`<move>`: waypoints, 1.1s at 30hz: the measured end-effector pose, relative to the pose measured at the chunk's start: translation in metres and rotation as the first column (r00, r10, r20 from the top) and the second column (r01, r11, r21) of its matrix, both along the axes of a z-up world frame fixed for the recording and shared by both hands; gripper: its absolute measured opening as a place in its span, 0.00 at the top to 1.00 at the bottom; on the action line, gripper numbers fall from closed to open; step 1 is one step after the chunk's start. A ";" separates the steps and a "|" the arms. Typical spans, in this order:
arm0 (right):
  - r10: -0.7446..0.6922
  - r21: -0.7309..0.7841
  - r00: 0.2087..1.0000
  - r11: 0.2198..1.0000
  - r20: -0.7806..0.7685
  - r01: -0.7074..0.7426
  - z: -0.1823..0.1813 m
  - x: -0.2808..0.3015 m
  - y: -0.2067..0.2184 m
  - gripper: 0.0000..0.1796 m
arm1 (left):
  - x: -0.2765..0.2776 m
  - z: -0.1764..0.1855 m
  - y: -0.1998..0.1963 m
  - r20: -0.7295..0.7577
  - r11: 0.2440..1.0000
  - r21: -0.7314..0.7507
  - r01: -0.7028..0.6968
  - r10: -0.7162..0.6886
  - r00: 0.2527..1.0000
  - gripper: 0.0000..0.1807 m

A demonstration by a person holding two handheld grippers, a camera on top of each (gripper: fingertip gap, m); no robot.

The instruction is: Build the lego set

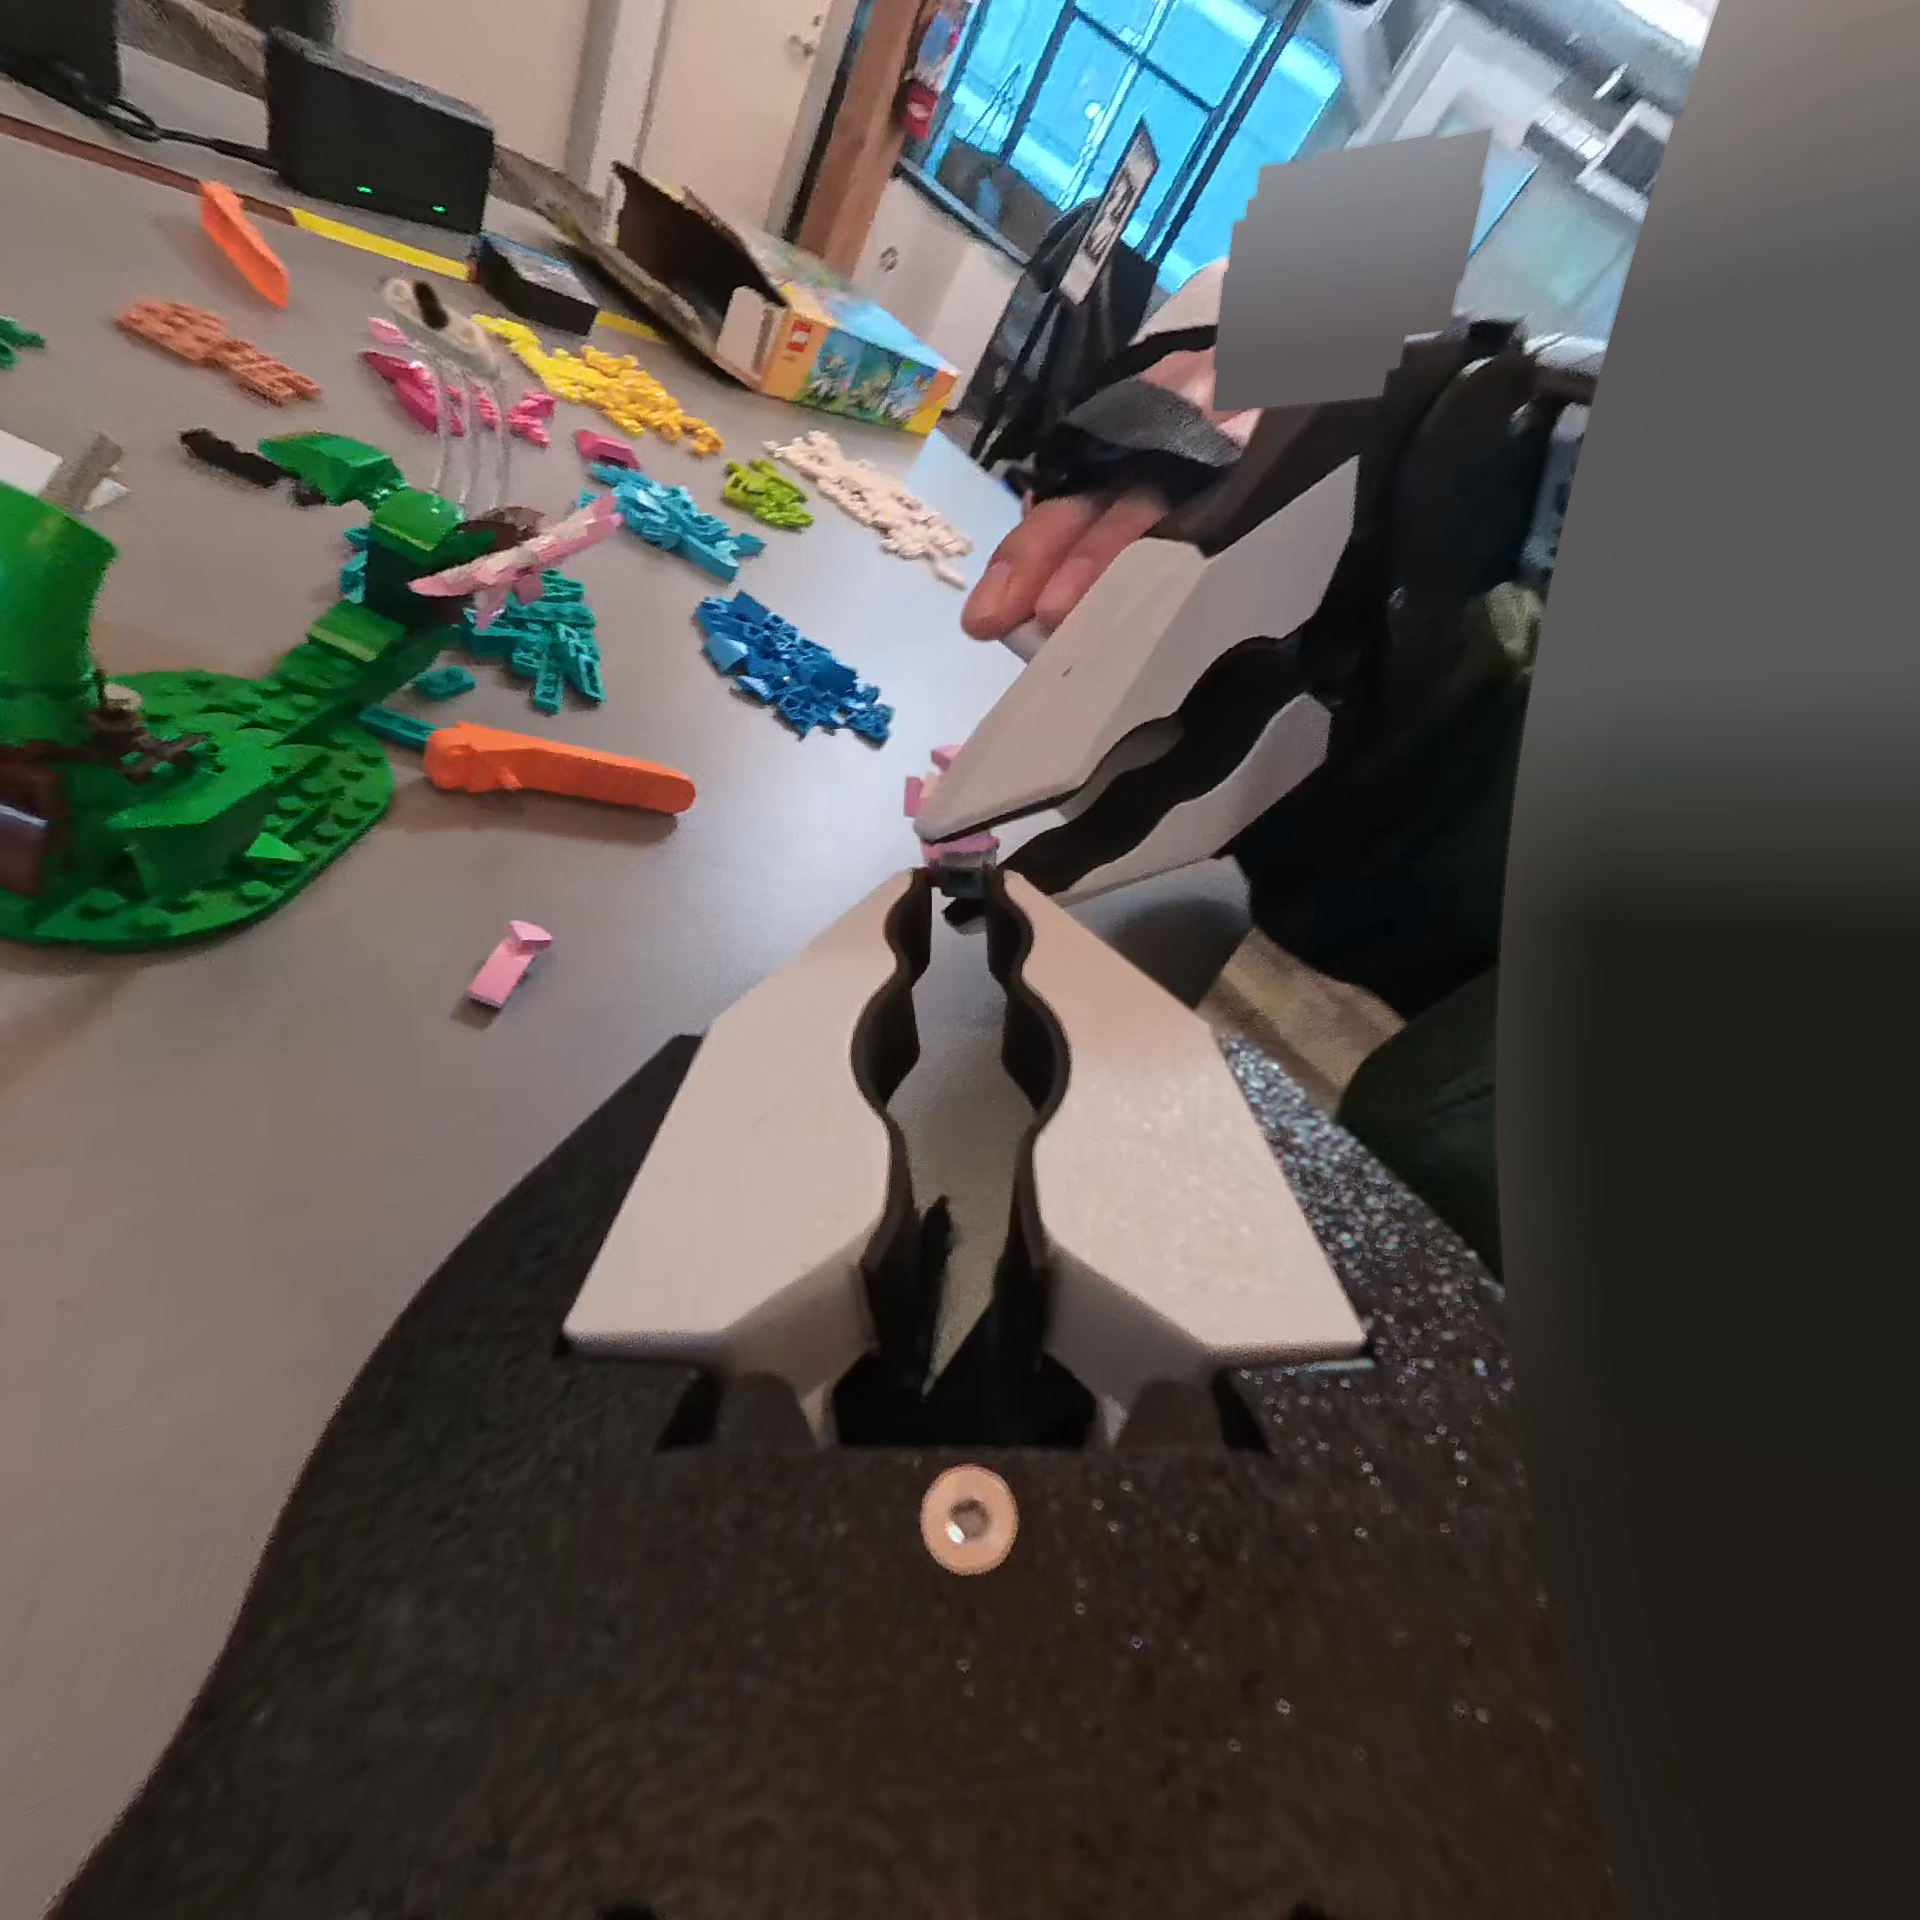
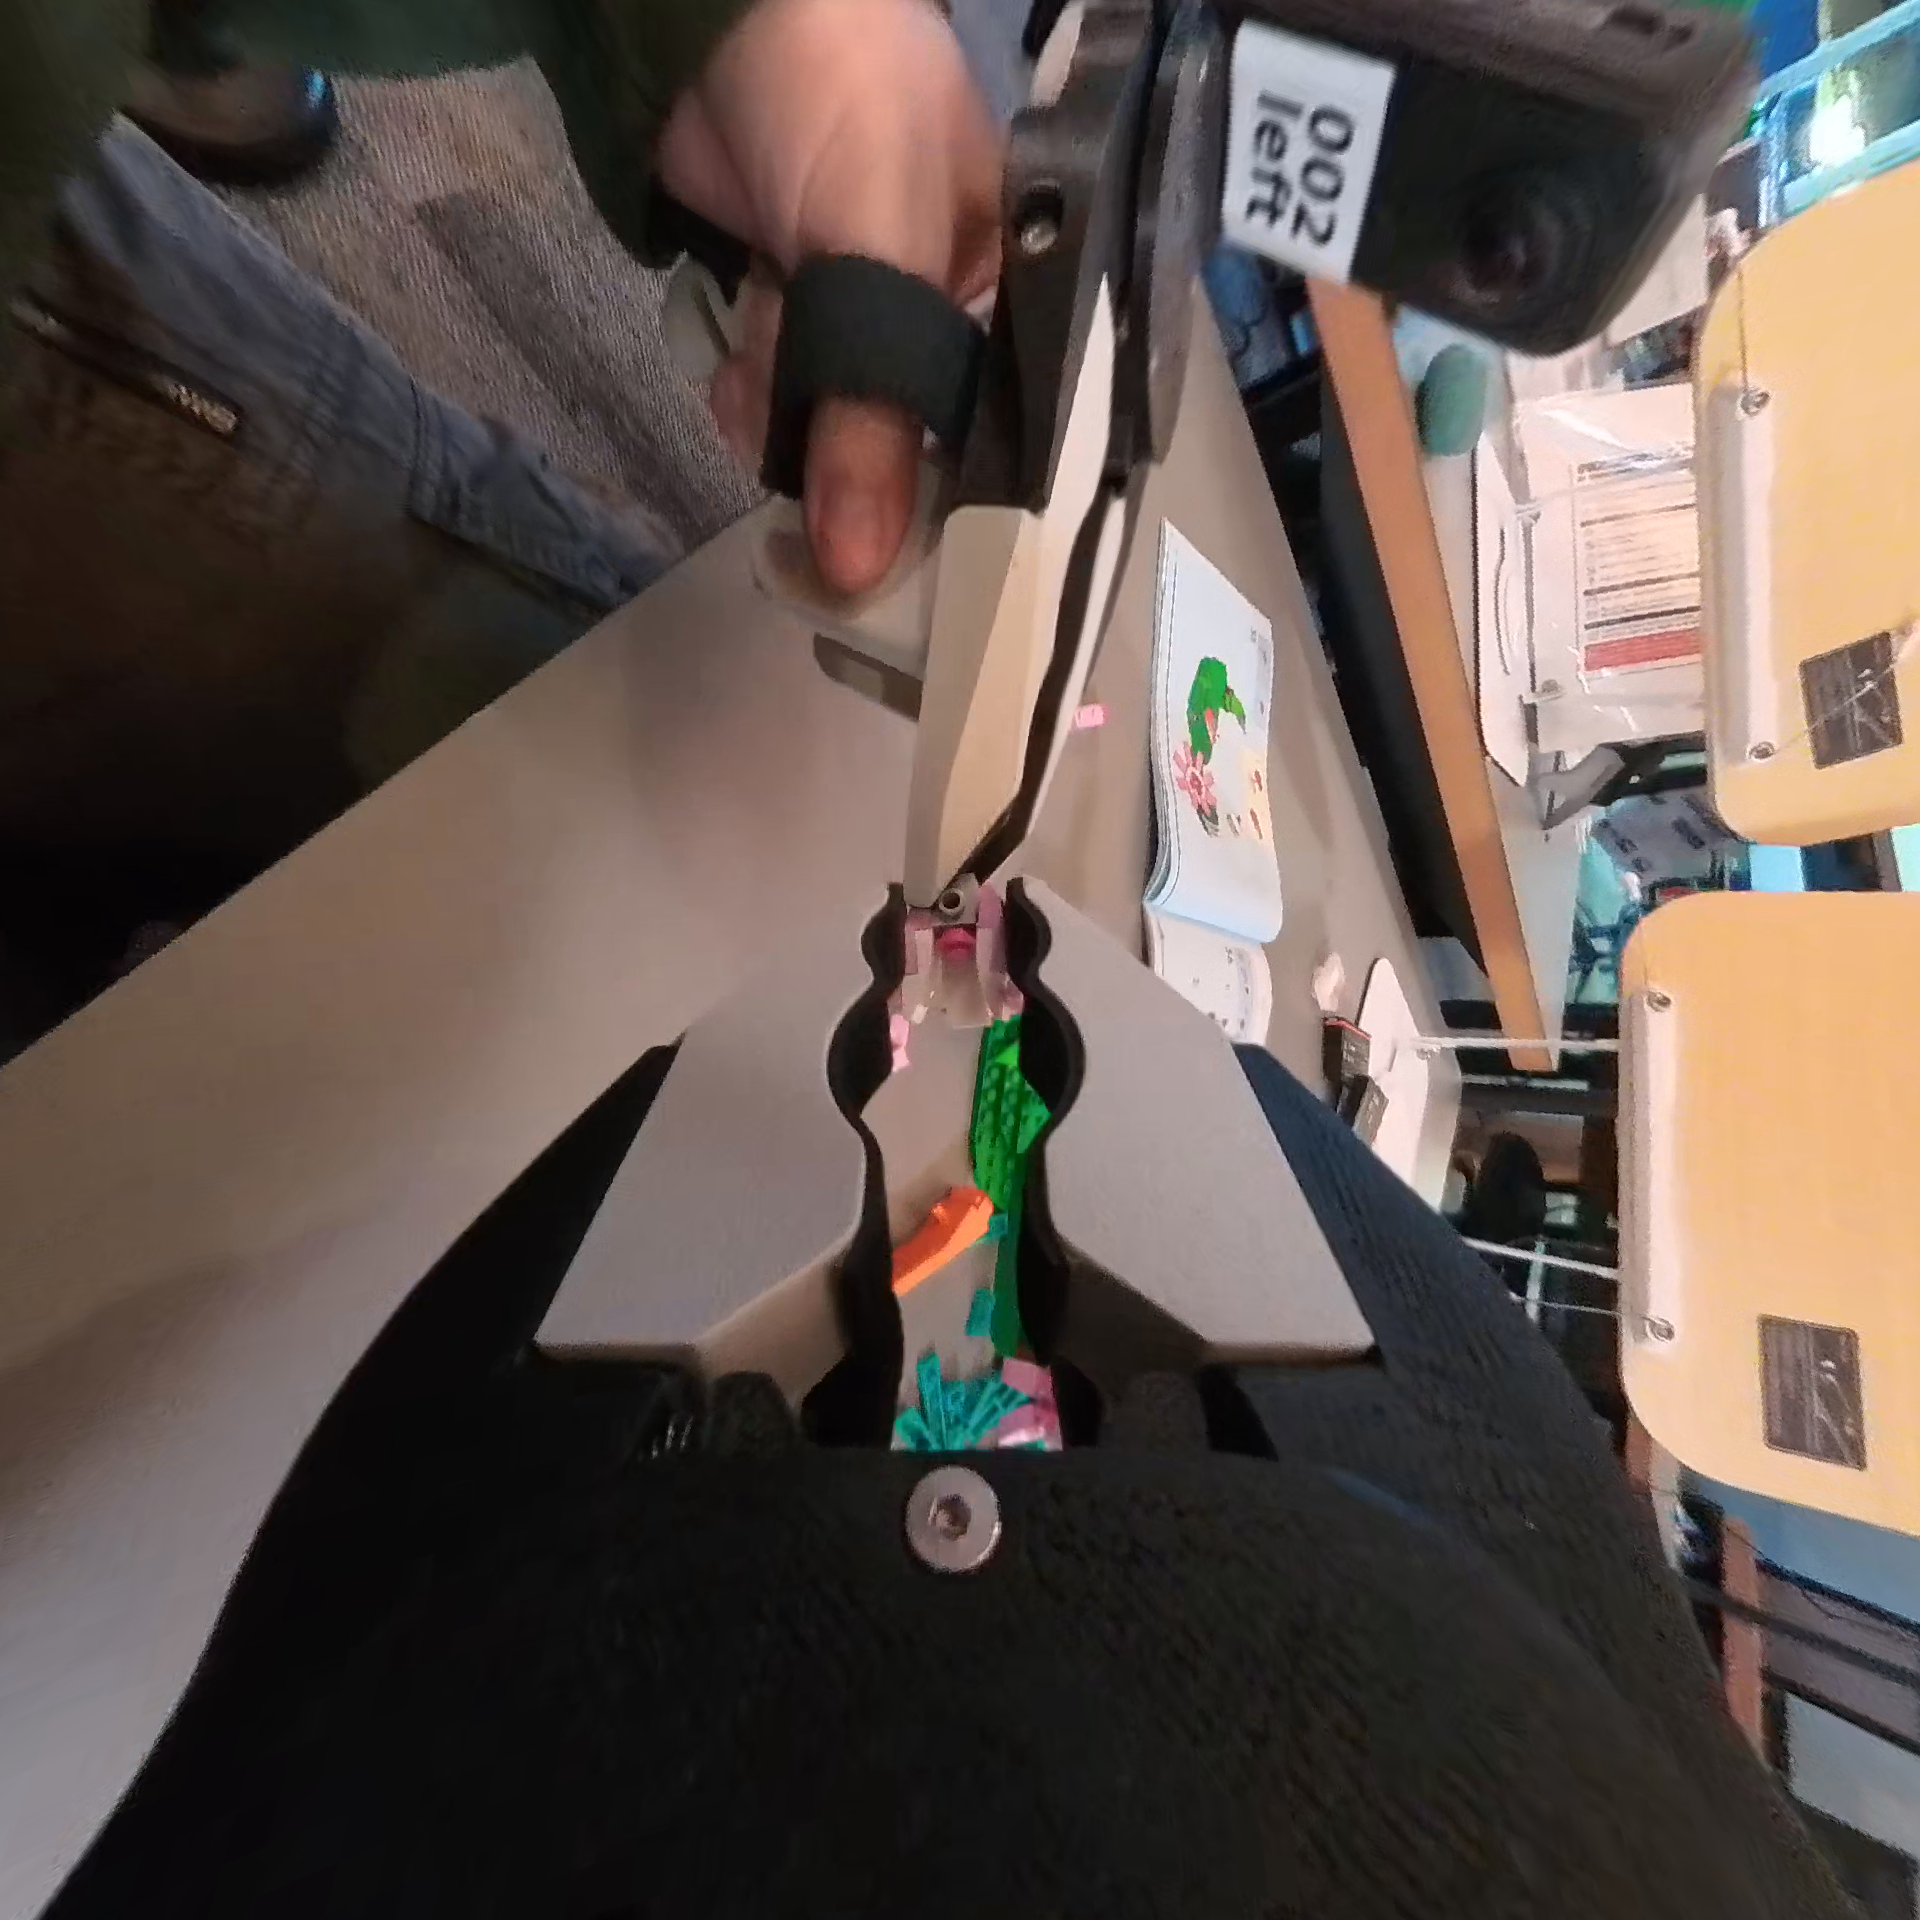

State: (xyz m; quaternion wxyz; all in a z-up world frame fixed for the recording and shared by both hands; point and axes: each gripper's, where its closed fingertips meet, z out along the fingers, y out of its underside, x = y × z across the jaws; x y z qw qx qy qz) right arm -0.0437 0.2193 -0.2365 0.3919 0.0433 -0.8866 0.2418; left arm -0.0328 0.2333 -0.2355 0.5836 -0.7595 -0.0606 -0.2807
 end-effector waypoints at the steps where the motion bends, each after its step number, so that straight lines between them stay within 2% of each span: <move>1: -0.009 0.022 1.000 1.000 0.007 0.009 -0.003 0.000 0.001 0.91 | 0.000 -0.002 0.001 -0.036 1.000 -0.017 -0.012 0.011 0.999 0.96; 4: -0.017 0.103 1.000 0.995 0.012 0.016 -0.011 0.000 0.003 0.91 | -0.001 -0.011 0.003 -0.102 0.997 -0.063 -0.034 0.027 0.994 0.96; 10: 0.018 0.266 0.999 0.964 -0.048 -0.004 -0.021 -0.002 0.005 0.91 | -0.002 -0.020 0.005 -0.089 0.994 -0.102 -0.049 0.040 0.995 0.96; 12: 0.008 0.274 0.999 0.962 -0.042 0.004 -0.025 -0.002 0.005 0.92 | -0.003 -0.024 0.005 -0.093 0.992 -0.113 -0.054 0.044 0.995 0.96; 18: -0.095 0.000 0.992 0.995 0.086 0.095 -0.025 -0.006 0.004 0.90 | -0.008 -0.026 0.005 -0.062 0.994 -0.094 -0.062 0.057 0.996 0.96; 23: -0.106 -0.030 0.991 0.994 0.080 0.108 -0.027 -0.008 0.003 0.90 | -0.009 -0.028 0.005 -0.102 0.992 -0.096 -0.076 0.066 0.993 0.96; 28: -0.141 -0.036 0.990 0.989 0.016 0.141 -0.018 -0.014 0.014 0.82 | -0.016 -0.029 0.004 -0.114 0.991 -0.085 -0.105 0.095 0.989 0.96; 33: -0.149 -0.159 0.989 0.976 0.005 0.148 -0.005 -0.013 0.023 0.78 | -0.032 -0.024 0.002 -0.150 0.983 -0.027 -0.181 0.175 0.973 0.96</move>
